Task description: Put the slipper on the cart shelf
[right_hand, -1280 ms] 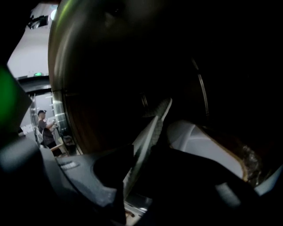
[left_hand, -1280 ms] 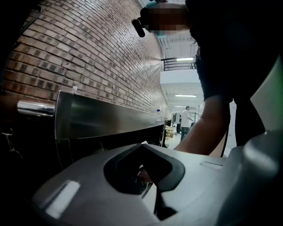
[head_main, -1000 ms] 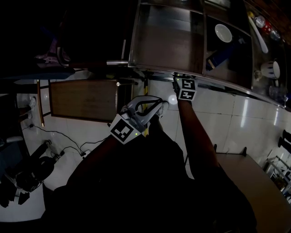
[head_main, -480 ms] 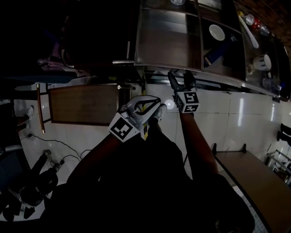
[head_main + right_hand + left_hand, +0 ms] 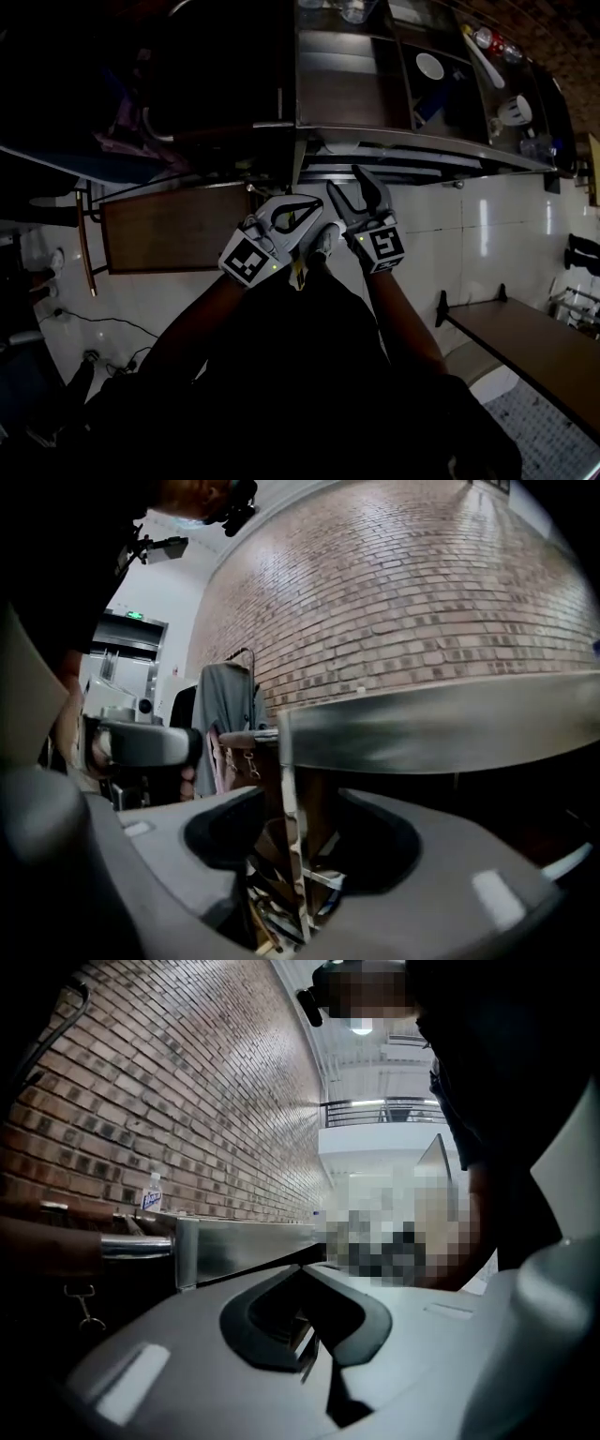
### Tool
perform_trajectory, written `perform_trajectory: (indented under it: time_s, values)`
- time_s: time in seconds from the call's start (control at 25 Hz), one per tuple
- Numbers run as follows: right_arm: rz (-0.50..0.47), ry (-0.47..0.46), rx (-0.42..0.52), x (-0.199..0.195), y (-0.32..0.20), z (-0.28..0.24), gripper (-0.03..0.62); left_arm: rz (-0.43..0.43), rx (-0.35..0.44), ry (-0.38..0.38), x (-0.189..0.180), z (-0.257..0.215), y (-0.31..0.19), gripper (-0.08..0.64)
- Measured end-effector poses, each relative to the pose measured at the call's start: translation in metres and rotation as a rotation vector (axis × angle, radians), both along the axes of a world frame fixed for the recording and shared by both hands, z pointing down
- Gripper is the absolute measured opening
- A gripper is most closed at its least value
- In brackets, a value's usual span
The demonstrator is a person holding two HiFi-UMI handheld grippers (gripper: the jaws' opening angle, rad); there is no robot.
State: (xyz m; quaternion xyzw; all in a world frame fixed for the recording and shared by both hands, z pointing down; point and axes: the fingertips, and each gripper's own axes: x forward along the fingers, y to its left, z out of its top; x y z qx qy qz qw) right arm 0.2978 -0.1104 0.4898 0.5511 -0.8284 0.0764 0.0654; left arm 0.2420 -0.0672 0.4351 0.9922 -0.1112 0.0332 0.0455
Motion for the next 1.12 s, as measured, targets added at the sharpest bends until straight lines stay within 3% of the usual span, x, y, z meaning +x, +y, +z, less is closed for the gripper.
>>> perform_trajectory:
  time_s: [0.16, 0.32, 0.72, 1.12]
  values:
    - [-0.018, -0.003, 0.025, -0.028, 0.022, -0.034, 0.213, 0.012, 0.013, 0.032, -0.017, -0.011, 0.004, 0.000]
    - [-0.014, -0.002, 0.044, -0.044, 0.046, -0.055, 0.141, 0.023, 0.031, 0.032, -0.034, -0.017, 0.013, 0.000]
    - [-0.111, 0.080, 0.070, -0.077, 0.087, -0.075, 0.006, -0.033, 0.046, 0.033, -0.060, -0.032, 0.035, 0.000]
    - [-0.257, 0.019, 0.059, -0.121, 0.127, -0.070, 0.000, -0.175, 0.029, -0.017, -0.093, -0.028, 0.078, 0.000]
